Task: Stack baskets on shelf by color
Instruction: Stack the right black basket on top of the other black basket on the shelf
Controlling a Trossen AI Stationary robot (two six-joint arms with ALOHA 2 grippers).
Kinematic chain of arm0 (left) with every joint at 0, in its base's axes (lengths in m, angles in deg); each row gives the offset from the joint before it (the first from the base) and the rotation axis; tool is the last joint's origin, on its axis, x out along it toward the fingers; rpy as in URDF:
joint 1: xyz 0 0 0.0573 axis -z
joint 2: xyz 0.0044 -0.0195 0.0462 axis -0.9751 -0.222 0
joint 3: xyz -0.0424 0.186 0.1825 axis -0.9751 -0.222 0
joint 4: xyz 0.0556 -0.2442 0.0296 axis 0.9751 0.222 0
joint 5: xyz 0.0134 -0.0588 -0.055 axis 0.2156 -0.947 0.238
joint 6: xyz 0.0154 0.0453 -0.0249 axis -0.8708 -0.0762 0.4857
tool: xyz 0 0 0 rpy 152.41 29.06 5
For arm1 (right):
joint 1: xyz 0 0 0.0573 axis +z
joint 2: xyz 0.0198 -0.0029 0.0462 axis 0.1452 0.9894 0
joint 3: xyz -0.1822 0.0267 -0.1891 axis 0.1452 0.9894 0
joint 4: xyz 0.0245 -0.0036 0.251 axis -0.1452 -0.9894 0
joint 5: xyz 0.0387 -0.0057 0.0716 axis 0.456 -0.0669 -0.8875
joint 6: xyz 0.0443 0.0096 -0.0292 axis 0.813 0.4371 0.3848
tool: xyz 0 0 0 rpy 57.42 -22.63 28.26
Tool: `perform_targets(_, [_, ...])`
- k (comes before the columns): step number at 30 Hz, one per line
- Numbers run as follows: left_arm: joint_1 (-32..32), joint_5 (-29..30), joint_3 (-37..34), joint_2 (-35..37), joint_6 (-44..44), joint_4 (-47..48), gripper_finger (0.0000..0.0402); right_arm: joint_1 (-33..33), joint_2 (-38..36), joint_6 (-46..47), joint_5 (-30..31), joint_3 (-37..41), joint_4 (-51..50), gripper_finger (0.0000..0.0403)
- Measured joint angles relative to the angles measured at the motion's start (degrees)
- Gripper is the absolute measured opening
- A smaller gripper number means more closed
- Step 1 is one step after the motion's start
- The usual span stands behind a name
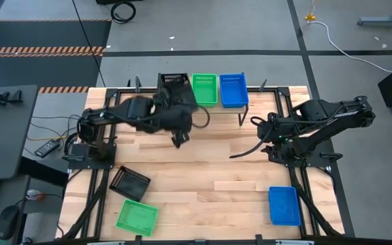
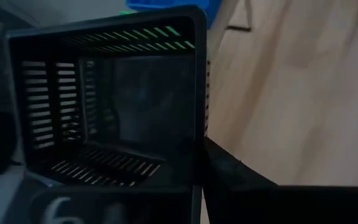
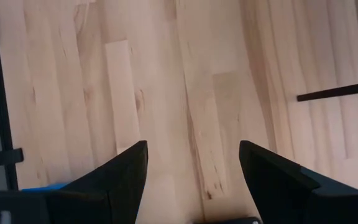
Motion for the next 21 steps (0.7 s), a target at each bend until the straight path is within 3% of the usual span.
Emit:
perform_targets(12, [-13.93, -8.89, -0.44, 0.23, -25.96, 0.01, 0.0017, -0.25, 0.00, 4.81, 0.00, 0.00, -0.30, 0.0259])
perform_targets(21, [-21.86, -19.95, -0.44, 1.29, -31.92, 0.01, 0.0016, -0.25, -0.14, 8.81, 2.16, 0.00, -0.64, 0.0259])
